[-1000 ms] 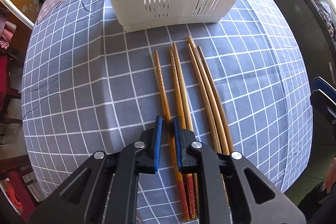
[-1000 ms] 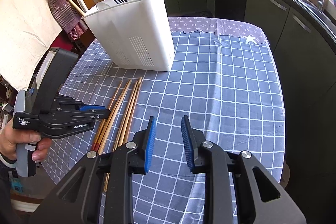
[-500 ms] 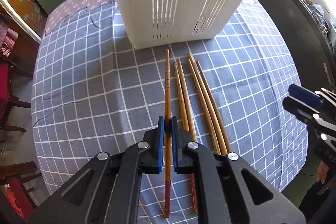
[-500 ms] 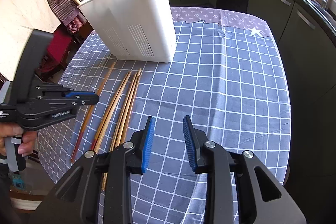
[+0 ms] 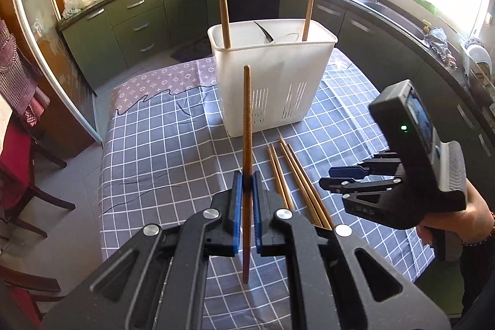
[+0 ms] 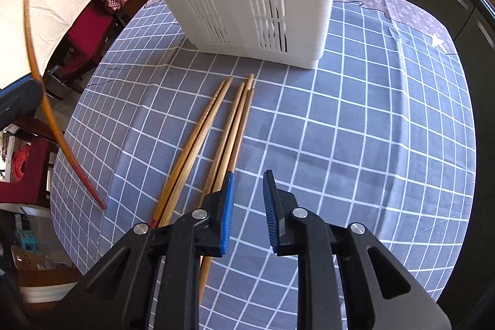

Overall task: Organize utensils
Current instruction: 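Grasp a chopstick with the right gripper while the left gripper lifts its chopstick, then raise both held chopsticks upright and carry them toward the white holder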

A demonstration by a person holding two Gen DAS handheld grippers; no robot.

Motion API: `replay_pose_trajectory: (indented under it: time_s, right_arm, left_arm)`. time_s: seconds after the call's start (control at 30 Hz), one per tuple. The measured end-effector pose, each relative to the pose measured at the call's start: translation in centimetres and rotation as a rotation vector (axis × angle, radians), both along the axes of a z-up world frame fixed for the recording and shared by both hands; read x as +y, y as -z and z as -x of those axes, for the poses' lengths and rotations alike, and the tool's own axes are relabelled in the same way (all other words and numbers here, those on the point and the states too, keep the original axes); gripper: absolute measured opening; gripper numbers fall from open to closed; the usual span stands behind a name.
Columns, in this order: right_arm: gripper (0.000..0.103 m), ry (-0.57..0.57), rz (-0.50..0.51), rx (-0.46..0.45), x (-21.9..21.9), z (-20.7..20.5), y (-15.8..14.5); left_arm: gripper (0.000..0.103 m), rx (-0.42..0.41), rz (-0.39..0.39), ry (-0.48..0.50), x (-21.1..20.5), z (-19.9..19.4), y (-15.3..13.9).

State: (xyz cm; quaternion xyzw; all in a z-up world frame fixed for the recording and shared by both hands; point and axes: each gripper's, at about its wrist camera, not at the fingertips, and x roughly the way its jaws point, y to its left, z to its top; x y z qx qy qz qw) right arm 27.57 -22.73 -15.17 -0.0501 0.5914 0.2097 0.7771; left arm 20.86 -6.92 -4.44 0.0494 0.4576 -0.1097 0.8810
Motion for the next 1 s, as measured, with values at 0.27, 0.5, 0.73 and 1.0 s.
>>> replay_pose_trajectory:
  time_s: [0.27, 0.5, 0.73, 1.0]
  right_arm:
    - [0.015, -0.022, 0.044, 0.019, 2.5, -0.4, 1.1]
    - [0.015, 0.004, 0.088, 0.017, 2.2, -0.8, 1.2]
    - [0.014, -0.009, 0.112, 0.02, 3.7, -1.1, 1.8]
    - [0.007, -0.001, 0.079, -0.003, 2.9, -0.5, 1.2]
  left_arm:
    - [0.006, -0.017, 0.019, 0.01, 0.6, 0.6, -0.2]
    - [0.006, -0.016, 0.023, 0.02, 0.9, 0.9, -0.1]
    - [0.006, -0.012, 0.021, 0.022, 0.9, 1.0, 0.0]
    - [0.006, -0.018, 0.025, 0.024, 1.1, 1.2, -0.2]
